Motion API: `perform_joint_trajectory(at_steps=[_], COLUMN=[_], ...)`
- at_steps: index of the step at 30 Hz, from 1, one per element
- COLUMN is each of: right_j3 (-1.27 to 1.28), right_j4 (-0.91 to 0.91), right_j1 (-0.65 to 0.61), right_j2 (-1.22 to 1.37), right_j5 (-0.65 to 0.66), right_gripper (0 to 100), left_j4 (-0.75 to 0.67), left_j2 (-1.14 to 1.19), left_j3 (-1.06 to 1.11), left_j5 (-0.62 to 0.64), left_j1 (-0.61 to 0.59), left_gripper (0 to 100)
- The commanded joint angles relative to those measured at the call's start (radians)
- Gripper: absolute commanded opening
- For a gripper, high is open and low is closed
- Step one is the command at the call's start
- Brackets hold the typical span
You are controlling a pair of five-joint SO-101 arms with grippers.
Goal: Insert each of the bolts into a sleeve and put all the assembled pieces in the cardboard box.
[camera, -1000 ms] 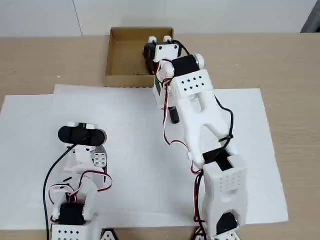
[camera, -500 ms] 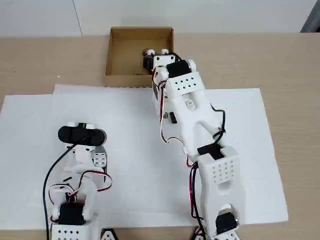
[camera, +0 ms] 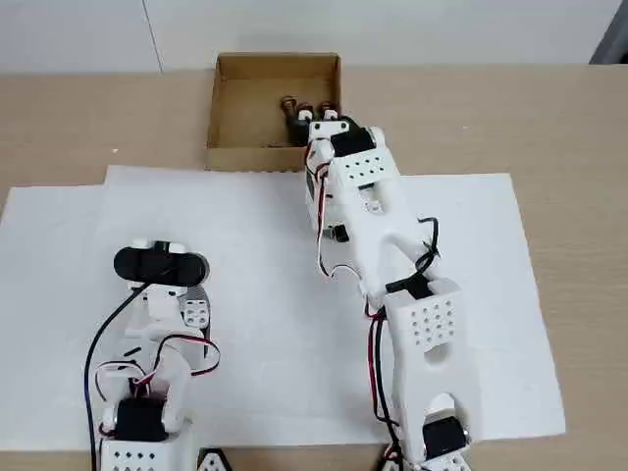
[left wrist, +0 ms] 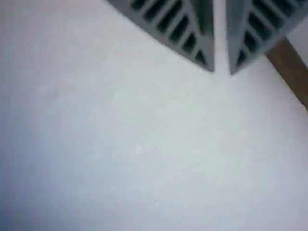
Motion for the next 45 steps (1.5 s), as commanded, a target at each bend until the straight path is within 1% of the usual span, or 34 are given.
perform_joint_trajectory(at_steps=[1,3,4,11,15,26,28,31,36,45], right_j3=[0.0,-0.002,-0.003,-0.052,-0.052,-0.044,-0.038,0.052,0.276,0.681], right_j4=[-0.01,-0.001,-0.001,0.068,0.114,0.14,0.14,0.14,0.136,0.122], right_j1=[0.002,0.001,-0.001,-0.027,-0.031,-0.022,-0.004,0.038,0.133,0.236], right_j2=[-0.005,-0.01,-0.013,-0.188,-0.323,-0.691,-0.756,-0.858,-1.079,-1.399], right_j5=[-0.005,-0.009,-0.009,-0.011,-0.011,-0.011,-0.011,-0.011,-0.011,-0.029], right_gripper=[0.0,1.5,0.4,0.3,0.3,0.3,0.3,0.3,0.2,0.2], left_j4=[-0.011,-0.011,-0.011,-0.011,-0.011,-0.011,-0.011,-0.011,-0.011,-0.011], left_j2=[-0.008,-0.008,-0.008,-0.008,-0.008,-0.008,-0.008,-0.008,-0.008,-0.008], left_j3=[-0.005,-0.005,-0.005,-0.005,-0.005,-0.005,-0.005,-0.005,-0.005,-0.019], left_j5=[-0.002,-0.002,-0.002,-0.003,-0.003,-0.003,-0.003,-0.003,-0.003,-0.002], left_j1=[-0.003,-0.003,-0.003,-0.003,0.0,-0.003,-0.003,-0.003,-0.003,-0.003], left_gripper=[1,1,1,1,1,1,1,1,1,1])
